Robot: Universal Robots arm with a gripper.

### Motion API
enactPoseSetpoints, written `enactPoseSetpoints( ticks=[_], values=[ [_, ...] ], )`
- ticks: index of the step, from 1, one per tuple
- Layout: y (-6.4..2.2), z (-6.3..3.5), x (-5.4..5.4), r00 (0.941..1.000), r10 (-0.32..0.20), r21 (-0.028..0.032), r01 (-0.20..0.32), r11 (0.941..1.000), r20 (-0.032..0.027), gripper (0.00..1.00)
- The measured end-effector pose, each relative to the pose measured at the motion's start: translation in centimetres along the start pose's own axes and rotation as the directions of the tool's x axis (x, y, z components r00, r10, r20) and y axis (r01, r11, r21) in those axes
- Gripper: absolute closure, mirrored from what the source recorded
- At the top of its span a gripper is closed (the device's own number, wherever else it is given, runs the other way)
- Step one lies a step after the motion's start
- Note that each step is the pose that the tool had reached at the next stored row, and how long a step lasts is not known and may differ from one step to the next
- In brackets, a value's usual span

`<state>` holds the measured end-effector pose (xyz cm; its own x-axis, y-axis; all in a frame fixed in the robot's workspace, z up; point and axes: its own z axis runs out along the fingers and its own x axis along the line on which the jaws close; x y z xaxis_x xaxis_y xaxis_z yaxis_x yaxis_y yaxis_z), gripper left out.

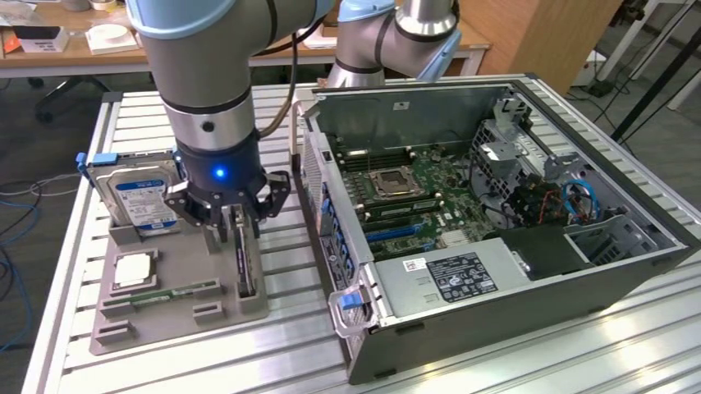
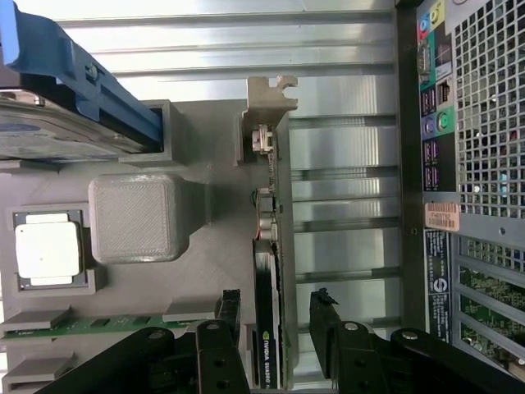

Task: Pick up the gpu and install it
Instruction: 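Pick up the gpu and move the gpu toward the slot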

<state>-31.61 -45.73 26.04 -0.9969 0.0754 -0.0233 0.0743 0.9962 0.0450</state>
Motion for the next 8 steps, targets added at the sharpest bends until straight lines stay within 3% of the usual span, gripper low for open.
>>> enactPoseSetpoints(
  ticks=[8],
  values=[
    [-0.14, 0.3, -0.01, 1.0, 0.0, -0.0001, 0.0, 1.0, 0.0001, 0.53]
  ],
)
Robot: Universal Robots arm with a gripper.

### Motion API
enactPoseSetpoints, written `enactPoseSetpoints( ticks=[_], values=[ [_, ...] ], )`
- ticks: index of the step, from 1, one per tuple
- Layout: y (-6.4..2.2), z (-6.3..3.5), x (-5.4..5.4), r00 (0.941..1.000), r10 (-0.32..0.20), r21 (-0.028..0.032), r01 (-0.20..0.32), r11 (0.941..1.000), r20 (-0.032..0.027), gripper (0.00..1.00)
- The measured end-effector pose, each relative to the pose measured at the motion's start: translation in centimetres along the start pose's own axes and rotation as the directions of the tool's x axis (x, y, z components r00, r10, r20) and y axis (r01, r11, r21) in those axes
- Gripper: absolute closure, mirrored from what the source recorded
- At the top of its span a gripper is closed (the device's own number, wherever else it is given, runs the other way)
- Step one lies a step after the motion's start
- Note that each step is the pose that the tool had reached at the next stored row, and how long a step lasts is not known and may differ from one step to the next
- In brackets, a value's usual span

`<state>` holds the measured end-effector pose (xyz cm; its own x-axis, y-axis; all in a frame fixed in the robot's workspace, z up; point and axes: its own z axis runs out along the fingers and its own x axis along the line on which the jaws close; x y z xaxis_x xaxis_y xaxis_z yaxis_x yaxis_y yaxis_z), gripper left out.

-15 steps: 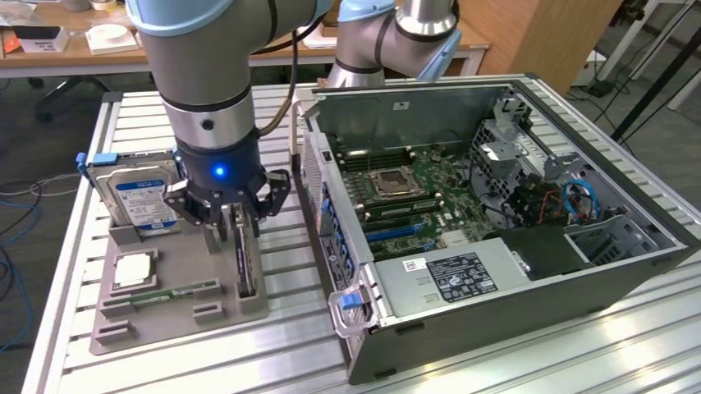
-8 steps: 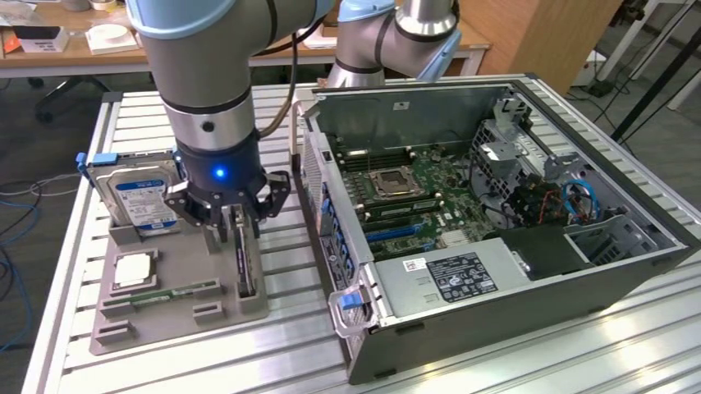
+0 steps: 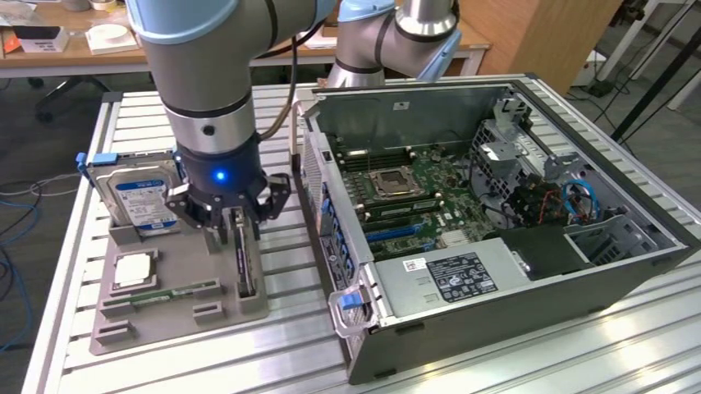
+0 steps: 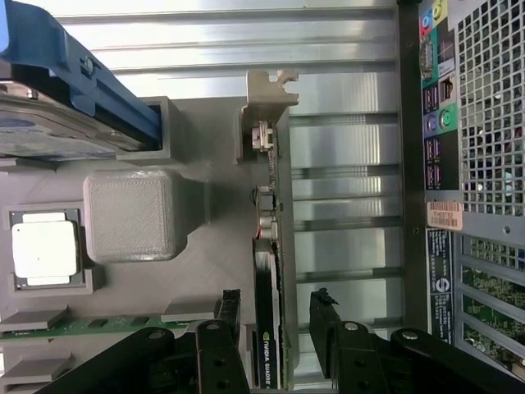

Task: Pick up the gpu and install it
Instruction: 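Pick up the gpu and move the gpu toward the slot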

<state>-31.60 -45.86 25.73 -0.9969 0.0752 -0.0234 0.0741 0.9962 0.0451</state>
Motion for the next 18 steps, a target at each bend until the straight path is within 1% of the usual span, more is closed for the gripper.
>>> enactPoseSetpoints(
  ticks=[8, 18],
  values=[
    [-0.44, 0.14, -0.02, 1.0, 0.0, 0.0, 0.0, 1.0, 0.0, 0.53],
    [-0.71, 0.77, -0.02, 1.0, 0.0, 0.0001, 0.0, 1.0, -0.0001, 0.53]
  ],
)
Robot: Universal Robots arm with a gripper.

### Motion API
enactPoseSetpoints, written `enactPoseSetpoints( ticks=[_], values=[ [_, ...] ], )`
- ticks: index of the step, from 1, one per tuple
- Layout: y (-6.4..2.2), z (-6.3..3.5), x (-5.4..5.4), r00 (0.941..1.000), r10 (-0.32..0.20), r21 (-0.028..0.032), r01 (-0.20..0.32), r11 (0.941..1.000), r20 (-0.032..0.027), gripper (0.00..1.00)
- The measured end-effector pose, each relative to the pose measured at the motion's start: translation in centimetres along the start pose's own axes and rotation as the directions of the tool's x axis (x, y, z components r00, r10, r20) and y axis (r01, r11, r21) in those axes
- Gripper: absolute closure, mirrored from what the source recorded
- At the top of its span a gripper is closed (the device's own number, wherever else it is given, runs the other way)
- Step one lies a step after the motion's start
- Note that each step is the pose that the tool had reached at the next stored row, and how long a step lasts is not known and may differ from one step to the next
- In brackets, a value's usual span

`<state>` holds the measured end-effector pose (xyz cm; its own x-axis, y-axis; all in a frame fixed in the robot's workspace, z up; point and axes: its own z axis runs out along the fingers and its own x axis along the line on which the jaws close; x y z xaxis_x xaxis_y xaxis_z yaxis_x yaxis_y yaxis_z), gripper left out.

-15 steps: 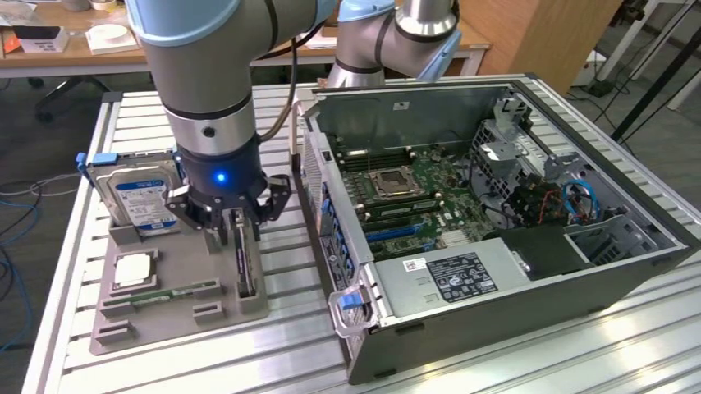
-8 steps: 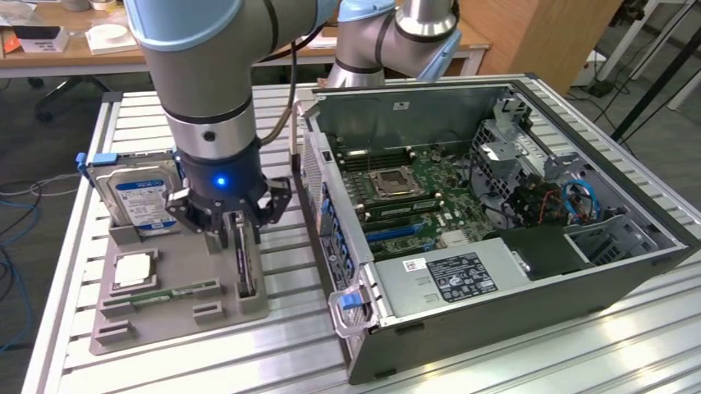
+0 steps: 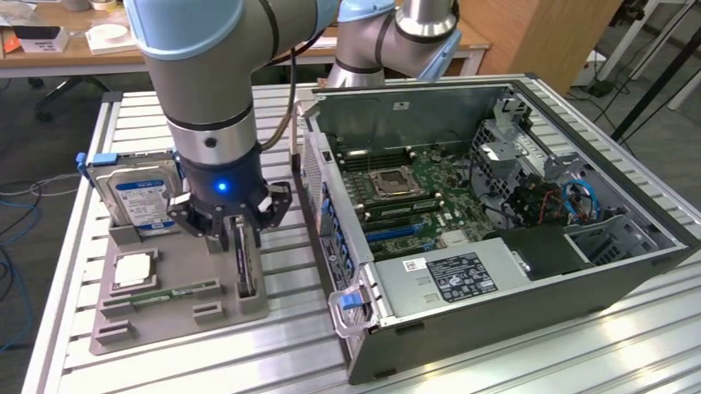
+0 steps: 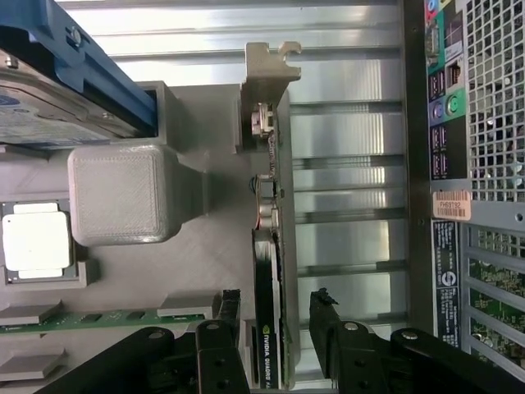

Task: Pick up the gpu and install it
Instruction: 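Pick up the gpu and move the gpu toward the slot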

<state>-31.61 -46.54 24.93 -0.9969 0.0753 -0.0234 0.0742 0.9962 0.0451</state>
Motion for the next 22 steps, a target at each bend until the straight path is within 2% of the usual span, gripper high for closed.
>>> enactPoseSetpoints(
  ticks=[22],
  values=[
    [-0.06, 0.78, 0.01, 1.0, 0.0, 0.0, 0.0, 1.0, -0.0001, 0.53]
  ],
)
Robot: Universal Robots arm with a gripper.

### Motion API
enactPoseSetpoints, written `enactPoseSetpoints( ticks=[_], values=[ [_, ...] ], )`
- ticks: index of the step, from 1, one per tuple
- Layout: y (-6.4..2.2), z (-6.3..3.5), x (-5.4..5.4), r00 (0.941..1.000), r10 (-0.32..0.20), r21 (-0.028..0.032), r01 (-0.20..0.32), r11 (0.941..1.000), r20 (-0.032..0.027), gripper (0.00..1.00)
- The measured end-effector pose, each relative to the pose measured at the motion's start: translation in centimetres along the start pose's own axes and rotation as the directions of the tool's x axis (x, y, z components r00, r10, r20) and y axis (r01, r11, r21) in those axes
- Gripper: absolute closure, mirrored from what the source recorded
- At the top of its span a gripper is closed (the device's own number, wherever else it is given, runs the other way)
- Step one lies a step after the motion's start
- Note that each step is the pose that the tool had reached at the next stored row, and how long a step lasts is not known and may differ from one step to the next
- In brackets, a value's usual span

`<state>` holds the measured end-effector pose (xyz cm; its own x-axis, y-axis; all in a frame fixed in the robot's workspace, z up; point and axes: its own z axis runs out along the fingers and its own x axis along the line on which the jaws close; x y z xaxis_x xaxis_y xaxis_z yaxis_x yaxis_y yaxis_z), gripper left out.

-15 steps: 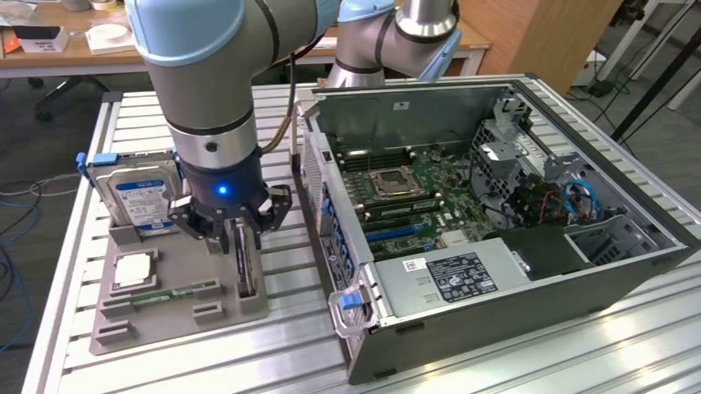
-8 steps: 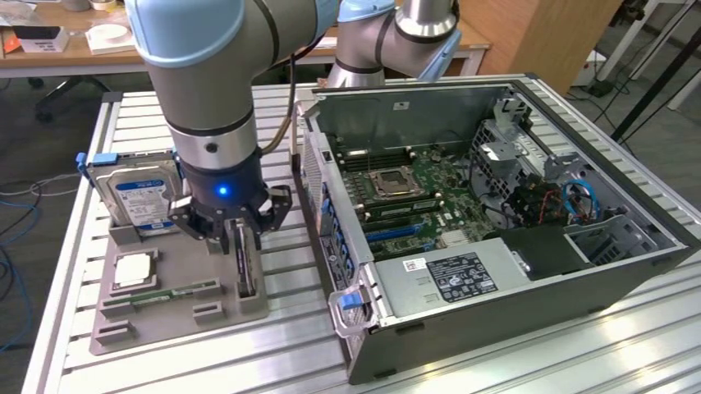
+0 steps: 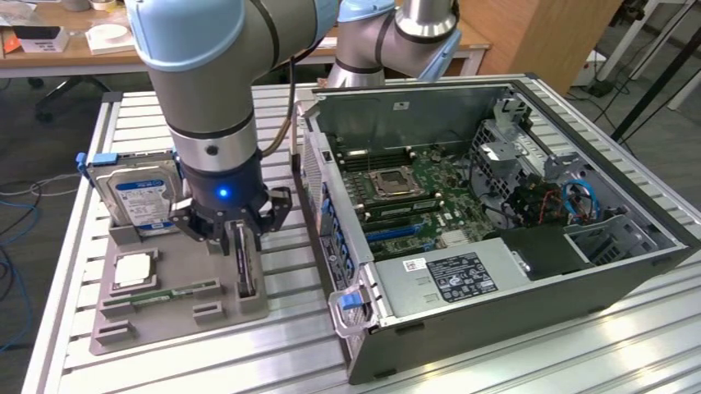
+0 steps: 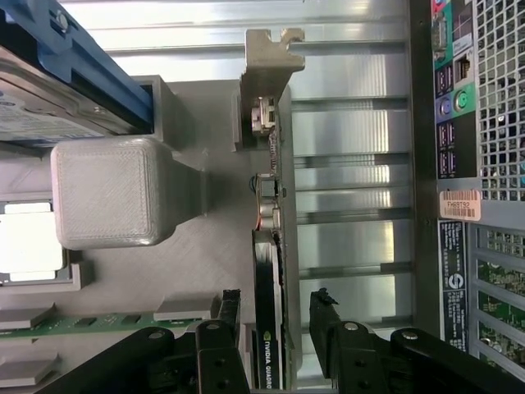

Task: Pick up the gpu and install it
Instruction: 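Pick up the gpu and move the gpu toward the slot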

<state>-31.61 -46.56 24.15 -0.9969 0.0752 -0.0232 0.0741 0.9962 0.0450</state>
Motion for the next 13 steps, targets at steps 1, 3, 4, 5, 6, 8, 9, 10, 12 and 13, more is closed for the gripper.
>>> enactPoseSetpoints(
  ticks=[1, 3, 4, 5, 6, 8, 9, 10, 12, 13],
  values=[
    [0.0, 0.03, 0.0, 1.0, 0.0, 0.0, 0.0, 1.0, 0.0, 0.53],
    [0.0, 0.08, 0.0, 1.0, 0.0, 0.0001, 0.0, 1.0, 0.0, 0.53],
    [-0.01, 0.1, 0.0, 1.0, 0.0, 0.0001, 0.0, 1.0, -0.0001, 0.53],
    [-0.01, 0.12, 0.0, 1.0, 0.0, 0.0, 0.0, 1.0, 0.0, 0.53],
    [-0.01, 0.15, 0.0, 1.0, 0.0, 0.0, 0.0, 1.0, 0.0001, 0.53],
    [-0.01, 0.17, 0.0, 1.0, 0.0, 0.0001, 0.0, 1.0, 0.0001, 0.53],
    [0.0, 0.21, 0.0, 1.0, 0.0, 0.0004, 0.0, 1.0, 0.0001, 0.53],
    [0.0, 0.21, 0.0, 1.0, 0.0, 0.0005, 0.0, 1.0, 0.0001, 0.53],
    [0.0, 0.22, 0.03, 1.0, 0.0, 0.0004, 0.0, 1.0, 0.0002, 0.53],
    [0.0, 0.22, 0.04, 1.0, 0.0, 0.0003, 0.0, 1.0, 0.0002, 0.53]
  ],
)
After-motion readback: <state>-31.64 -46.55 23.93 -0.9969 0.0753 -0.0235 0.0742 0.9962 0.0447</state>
